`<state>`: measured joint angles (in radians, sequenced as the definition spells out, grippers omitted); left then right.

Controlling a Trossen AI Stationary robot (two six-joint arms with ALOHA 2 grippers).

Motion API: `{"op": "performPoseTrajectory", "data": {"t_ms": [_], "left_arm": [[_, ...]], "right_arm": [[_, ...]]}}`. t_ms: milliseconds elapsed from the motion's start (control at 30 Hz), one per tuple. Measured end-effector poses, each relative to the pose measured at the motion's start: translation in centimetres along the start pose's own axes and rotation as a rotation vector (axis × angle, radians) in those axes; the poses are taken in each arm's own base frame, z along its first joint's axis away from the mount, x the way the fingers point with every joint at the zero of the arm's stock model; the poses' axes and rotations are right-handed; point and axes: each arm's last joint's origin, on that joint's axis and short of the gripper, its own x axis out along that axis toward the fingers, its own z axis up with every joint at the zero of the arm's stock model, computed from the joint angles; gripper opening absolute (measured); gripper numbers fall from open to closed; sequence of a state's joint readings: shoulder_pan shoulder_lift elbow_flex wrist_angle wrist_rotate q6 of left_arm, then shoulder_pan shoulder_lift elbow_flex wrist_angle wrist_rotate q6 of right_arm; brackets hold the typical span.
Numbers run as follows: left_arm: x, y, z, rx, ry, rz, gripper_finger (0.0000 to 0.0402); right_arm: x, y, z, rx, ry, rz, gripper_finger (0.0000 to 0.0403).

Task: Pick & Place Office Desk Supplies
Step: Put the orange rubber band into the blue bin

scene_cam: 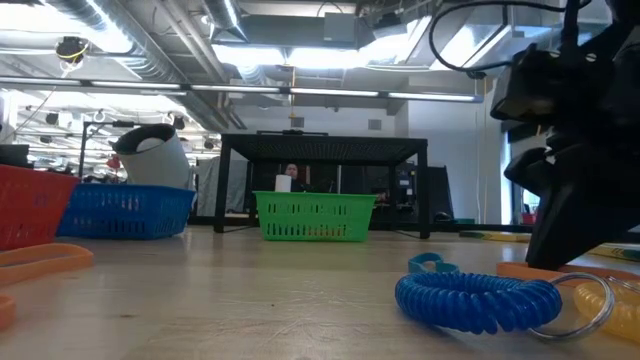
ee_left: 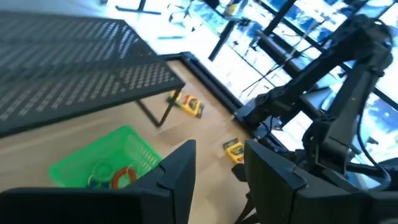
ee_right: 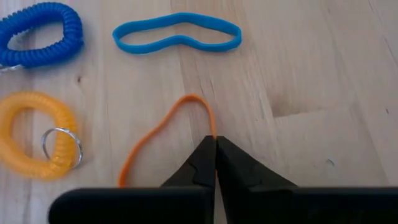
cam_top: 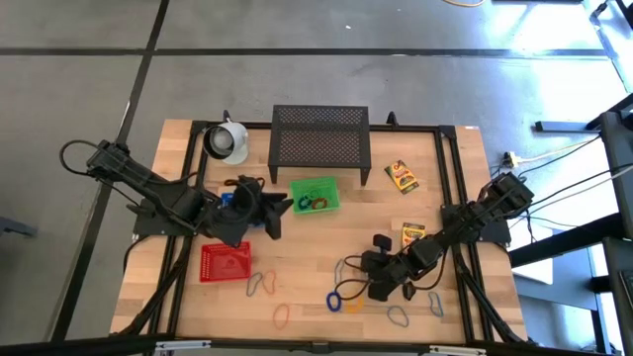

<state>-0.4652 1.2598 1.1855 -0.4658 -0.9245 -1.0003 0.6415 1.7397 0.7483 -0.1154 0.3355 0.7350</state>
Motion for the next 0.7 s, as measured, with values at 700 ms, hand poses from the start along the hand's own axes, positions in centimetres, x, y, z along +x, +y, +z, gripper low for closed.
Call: {"op": "performPoseTrajectory", "data": {"t_ms": [700], "left_arm": [[0.0, -0.3, 0.2, 0.155, -0.011, -0.025, 0.0129]], "right_arm": [[-4.0, -1.9, 3.8, 0.087, -0.216, -0.011, 0.0001]]}}
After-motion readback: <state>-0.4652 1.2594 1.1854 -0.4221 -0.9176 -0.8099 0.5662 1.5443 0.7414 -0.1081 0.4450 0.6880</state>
